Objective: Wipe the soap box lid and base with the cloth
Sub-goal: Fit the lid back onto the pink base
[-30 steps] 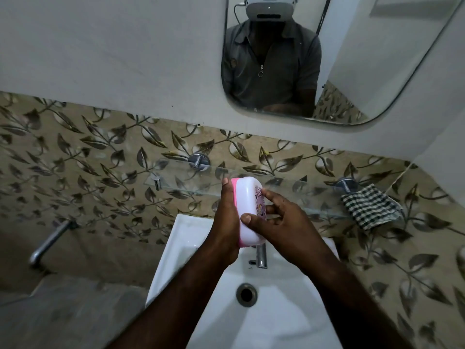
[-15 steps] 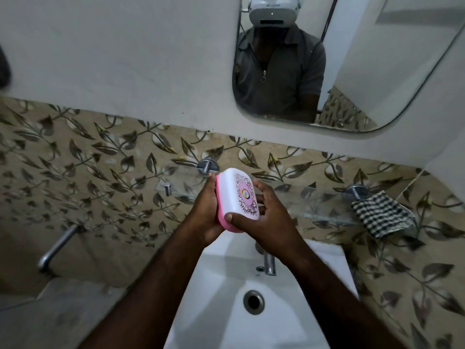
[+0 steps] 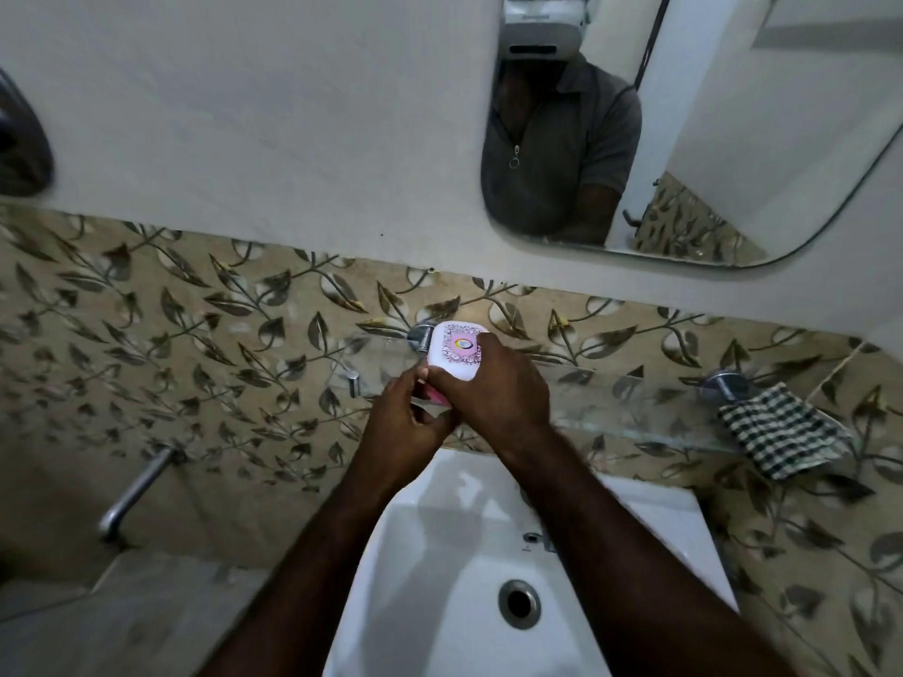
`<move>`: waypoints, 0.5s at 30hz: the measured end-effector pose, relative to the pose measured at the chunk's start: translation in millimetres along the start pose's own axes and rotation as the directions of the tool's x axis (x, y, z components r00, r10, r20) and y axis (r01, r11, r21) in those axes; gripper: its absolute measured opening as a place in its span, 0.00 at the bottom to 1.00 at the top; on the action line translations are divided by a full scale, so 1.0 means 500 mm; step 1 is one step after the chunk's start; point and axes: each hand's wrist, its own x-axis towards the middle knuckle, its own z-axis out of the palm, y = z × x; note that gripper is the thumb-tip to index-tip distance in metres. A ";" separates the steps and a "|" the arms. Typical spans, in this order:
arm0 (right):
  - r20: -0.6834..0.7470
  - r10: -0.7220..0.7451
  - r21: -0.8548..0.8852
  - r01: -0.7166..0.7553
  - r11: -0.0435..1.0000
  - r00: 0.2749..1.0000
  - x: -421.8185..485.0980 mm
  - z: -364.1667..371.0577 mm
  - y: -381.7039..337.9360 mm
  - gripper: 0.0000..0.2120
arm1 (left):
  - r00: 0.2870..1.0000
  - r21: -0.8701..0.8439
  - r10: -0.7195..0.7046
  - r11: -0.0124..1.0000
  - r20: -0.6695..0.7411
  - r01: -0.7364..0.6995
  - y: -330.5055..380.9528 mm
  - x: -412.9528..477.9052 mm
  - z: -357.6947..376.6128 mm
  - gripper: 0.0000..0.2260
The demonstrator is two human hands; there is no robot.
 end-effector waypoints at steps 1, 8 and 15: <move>-0.012 -0.007 -0.024 0.007 1.000 1.000 -0.001 0.005 -0.003 0.36 | 0.999 0.058 0.033 0.998 -0.025 -0.032 -0.004 0.004 -0.004 0.15; 0.003 -0.041 -0.099 0.041 0.994 0.999 -0.028 0.021 0.000 0.38 | 0.997 0.252 0.020 0.968 -0.075 -0.001 -0.036 0.018 -0.016 0.19; 0.014 -0.063 0.010 0.063 0.998 0.998 -0.033 0.006 0.014 0.37 | 0.981 0.090 -0.046 0.994 -0.187 0.064 -0.047 -0.007 -0.017 0.19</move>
